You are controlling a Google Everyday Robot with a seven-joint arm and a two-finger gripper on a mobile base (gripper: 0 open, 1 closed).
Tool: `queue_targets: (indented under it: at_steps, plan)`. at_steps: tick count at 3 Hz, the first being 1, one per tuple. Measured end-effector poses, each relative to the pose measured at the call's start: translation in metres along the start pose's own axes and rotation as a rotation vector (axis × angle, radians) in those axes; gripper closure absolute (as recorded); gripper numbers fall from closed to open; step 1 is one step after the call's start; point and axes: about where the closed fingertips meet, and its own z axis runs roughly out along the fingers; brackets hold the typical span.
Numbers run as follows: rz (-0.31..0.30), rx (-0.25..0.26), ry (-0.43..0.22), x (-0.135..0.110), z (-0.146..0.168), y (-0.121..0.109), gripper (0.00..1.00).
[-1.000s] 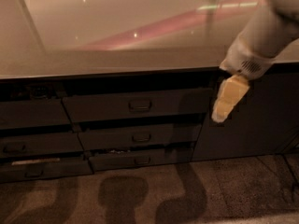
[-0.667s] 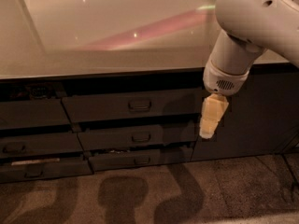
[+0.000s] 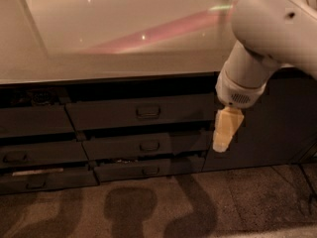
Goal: Open top drawer
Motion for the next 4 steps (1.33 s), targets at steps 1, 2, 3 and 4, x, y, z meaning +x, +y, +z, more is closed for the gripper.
queue_targets:
  at_steps: [1,2,3,4]
  plan:
    - [-0.084,0.120,-0.012,0.011,-0.002,0.030,0.00]
    - [-0.128,0.225,-0.065,0.013,-0.001,0.041,0.00]
    - [-0.134,0.278,-0.091,0.007,-0.004,0.029,0.00]
    - [-0.133,0.278,-0.088,0.008,-0.003,0.030,0.00]
